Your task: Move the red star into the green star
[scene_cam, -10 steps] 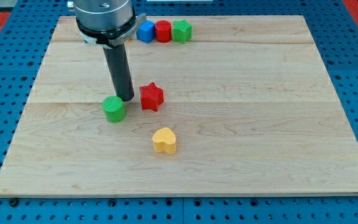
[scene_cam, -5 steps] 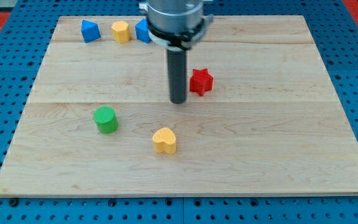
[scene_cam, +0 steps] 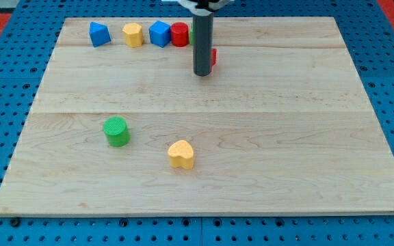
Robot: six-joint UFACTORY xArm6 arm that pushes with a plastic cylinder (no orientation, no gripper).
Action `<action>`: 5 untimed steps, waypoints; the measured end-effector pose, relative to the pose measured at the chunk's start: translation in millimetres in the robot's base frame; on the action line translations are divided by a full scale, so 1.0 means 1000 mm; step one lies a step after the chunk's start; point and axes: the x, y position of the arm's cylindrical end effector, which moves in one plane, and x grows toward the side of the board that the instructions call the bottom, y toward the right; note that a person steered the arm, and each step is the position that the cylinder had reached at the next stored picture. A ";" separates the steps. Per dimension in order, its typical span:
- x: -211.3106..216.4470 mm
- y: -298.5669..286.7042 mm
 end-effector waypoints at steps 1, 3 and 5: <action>-0.004 -0.031; -0.041 0.005; -0.060 0.037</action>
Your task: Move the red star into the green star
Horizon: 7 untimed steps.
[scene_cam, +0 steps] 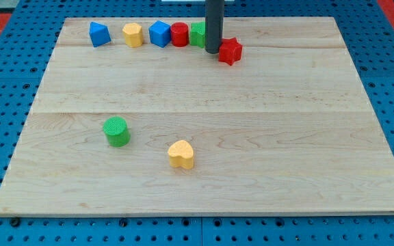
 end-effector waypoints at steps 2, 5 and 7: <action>0.057 -0.006; 0.015 0.044; -0.007 0.048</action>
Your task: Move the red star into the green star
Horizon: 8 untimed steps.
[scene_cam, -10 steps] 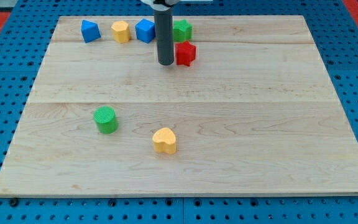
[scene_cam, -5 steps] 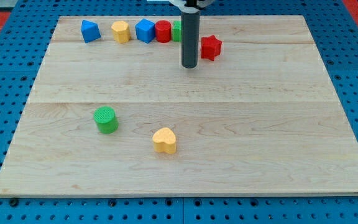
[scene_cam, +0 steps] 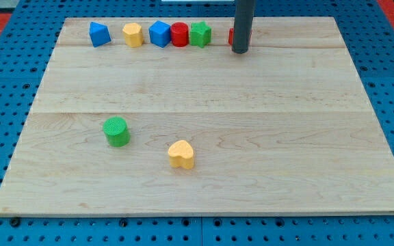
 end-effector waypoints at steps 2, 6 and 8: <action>0.013 0.026; -0.027 0.020; -0.027 0.008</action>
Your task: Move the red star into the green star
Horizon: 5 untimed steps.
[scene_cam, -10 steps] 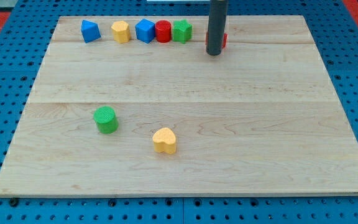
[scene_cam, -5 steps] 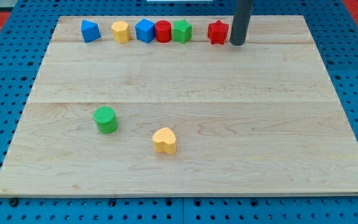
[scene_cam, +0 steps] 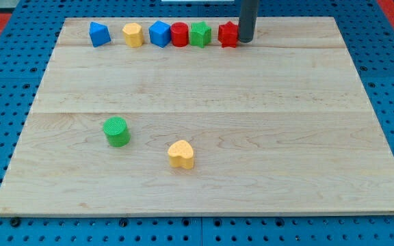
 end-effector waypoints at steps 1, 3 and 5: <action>0.000 -0.009; 0.006 -0.024; 0.118 -0.011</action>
